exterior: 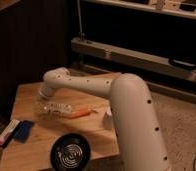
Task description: Stand the bottle upright
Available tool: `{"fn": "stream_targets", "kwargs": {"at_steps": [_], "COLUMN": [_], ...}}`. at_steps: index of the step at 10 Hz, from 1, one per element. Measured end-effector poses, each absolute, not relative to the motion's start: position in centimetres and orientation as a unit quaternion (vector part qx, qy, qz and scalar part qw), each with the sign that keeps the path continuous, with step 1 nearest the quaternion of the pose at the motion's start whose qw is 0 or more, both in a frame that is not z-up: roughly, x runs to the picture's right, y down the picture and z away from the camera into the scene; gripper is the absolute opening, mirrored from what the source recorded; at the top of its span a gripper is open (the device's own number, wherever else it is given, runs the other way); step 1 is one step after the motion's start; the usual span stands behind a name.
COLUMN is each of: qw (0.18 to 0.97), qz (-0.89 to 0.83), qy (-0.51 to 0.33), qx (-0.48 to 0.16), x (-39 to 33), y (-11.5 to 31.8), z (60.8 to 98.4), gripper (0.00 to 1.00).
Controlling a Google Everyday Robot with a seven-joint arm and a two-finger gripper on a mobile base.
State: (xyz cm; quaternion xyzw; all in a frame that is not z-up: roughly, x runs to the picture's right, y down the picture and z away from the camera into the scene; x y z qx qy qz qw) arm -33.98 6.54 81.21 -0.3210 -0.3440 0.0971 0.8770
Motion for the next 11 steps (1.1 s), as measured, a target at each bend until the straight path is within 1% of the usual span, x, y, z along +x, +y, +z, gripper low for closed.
{"fn": "stream_targets", "kwargs": {"at_steps": [7, 11], "qw": [0.82, 0.803], "qz": [0.132, 0.132], "qy": [-0.476, -0.512], "qx": [-0.291, -0.276], "x": [-33.1, -32.7], "y": [4.0, 2.2], "z": [79.5, 77.8], "gripper": [0.0, 0.0]}}
